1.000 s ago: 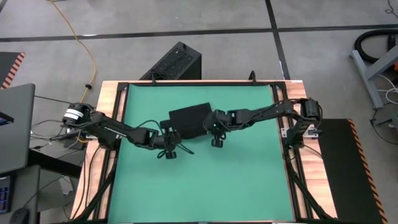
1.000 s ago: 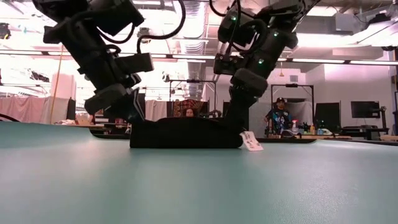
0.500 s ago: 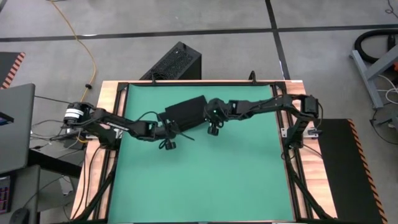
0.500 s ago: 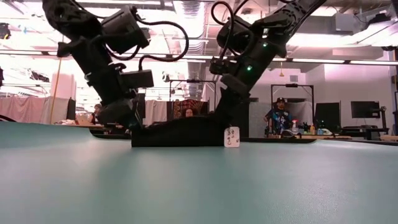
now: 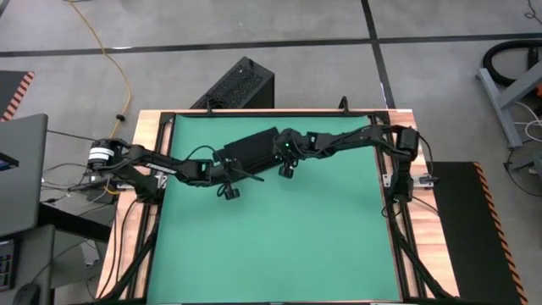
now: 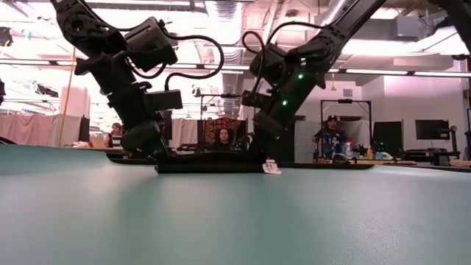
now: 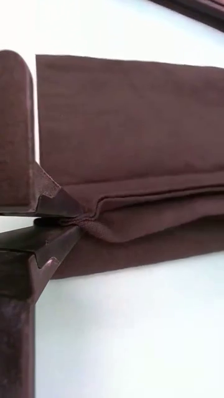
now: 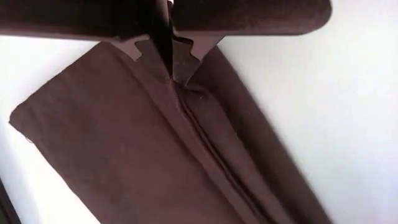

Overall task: Roll towel
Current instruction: Roll the brown towel

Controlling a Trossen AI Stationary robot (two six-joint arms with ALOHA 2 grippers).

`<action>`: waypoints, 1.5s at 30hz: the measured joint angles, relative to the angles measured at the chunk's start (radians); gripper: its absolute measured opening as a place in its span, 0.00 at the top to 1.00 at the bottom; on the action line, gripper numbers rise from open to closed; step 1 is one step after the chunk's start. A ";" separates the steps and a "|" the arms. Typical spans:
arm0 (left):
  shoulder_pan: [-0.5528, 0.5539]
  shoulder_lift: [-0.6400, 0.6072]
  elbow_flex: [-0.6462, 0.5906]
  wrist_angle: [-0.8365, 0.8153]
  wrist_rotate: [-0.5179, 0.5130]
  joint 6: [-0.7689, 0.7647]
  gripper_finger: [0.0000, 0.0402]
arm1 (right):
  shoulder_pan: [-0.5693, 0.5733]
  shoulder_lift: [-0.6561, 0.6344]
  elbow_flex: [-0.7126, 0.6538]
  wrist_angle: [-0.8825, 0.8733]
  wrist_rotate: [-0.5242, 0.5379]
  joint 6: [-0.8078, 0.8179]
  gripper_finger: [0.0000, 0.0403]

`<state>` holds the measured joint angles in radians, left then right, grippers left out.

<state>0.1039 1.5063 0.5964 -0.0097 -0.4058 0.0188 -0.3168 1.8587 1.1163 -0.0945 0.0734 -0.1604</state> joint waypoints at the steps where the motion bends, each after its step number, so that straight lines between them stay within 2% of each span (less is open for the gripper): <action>1: 0.005 0.000 0.000 0.001 0.003 0.003 1.00 | -0.006 0.011 0.006 -0.002 0.000 0.000 0.97; 7: 0.040 0.000 0.000 0.004 0.040 0.021 1.00 | -0.028 0.052 0.030 -0.015 -0.009 0.028 0.97; 14: 0.070 0.000 0.000 0.004 0.111 0.022 1.00 | -0.029 0.059 0.030 -0.046 -0.010 0.048 0.86; 20: 0.082 0.001 0.000 -0.006 0.114 0.024 1.00 | -0.030 0.010 0.029 -0.044 0.007 0.055 0.77; 28: 0.081 0.001 0.000 -0.003 0.116 0.056 1.00 | -0.020 -0.076 0.029 -0.041 0.008 0.031 0.69; 34: 0.081 0.001 0.000 -0.002 0.117 0.075 1.00 | -0.026 -0.057 0.027 -0.042 -0.037 -0.027 0.68; 45: 0.081 0.001 0.000 0.000 0.139 0.075 1.00 | -0.042 -0.037 0.005 -0.020 -0.045 -0.054 0.71</action>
<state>0.1852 1.5074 0.5964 -0.0093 -0.2666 0.0937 -0.3585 1.8221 1.1216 -0.1146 0.0284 -0.2148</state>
